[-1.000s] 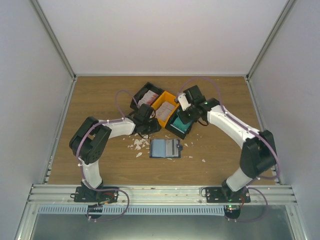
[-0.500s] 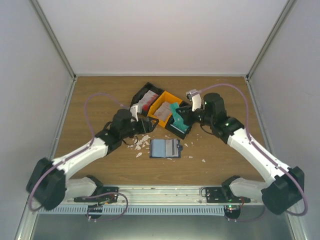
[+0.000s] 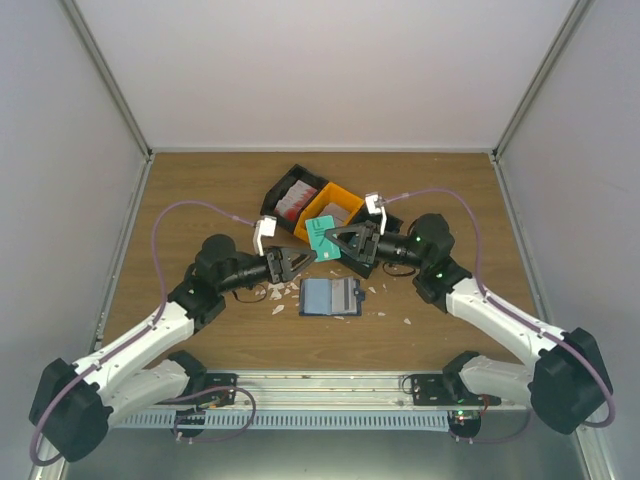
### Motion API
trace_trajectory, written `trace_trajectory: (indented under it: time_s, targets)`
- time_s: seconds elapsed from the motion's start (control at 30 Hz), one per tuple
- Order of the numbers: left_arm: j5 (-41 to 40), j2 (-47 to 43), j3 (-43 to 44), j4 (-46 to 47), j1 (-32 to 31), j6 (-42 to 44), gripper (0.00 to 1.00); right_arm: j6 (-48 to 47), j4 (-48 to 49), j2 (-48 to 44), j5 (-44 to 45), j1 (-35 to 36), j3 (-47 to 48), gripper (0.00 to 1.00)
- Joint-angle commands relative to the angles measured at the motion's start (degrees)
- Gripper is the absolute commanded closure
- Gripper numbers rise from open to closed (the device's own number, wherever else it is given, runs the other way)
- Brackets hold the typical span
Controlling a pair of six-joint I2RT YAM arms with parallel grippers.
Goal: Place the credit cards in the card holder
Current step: Pick up the credit card from the storage box, then insert the credit card into the card holder.
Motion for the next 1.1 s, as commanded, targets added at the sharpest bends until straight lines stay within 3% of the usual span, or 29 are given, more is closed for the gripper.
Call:
trace_trajectory:
  time_s: [0.0,0.27,0.4,0.47,0.53,0.6,0.73,0.87,1.07]
  targets:
    - [7.18,1.20,-1.01,11.69,-0.13,-4.77,0.41,7.19,10.40,-0.42,-2.03,2.17,-1.59,1.00]
    - [8.09,1.11,-1.79,16.07,-0.24,-6.66,0.75,8.55,11.59,-0.81,-1.40,3.04,-3.51,0.99]
    - [7.69,1.20,-2.41,15.62,-0.15,-6.30,0.98,7.67,10.28,-0.75,-1.84,3.08,-4.11,0.98]
    - [6.03,0.82,-2.73,13.43,-0.12,-5.41,1.00,4.88,5.38,-1.48,-0.44,3.11,-3.94,0.90]
    - [3.48,0.43,-2.83,9.24,-0.08,-3.77,1.00,0.19,-3.21,-3.20,3.64,3.04,-3.49,0.72]
    - [0.55,0.07,-2.97,3.22,0.01,-1.35,1.00,-5.37,-14.53,-5.00,10.48,3.11,-2.47,0.65]
    - [-3.69,0.91,-4.55,-6.04,0.05,2.89,1.00,-14.18,-34.84,-8.14,28.68,5.34,-1.28,0.58]
    - [-3.35,3.03,-8.91,-4.02,0.05,2.29,1.00,-15.31,-47.02,-6.10,43.64,11.08,-1.66,0.55]
    - [-2.29,8.65,-10.33,-0.57,0.05,1.57,1.00,-14.49,-55.73,6.75,52.96,16.50,1.54,0.53]
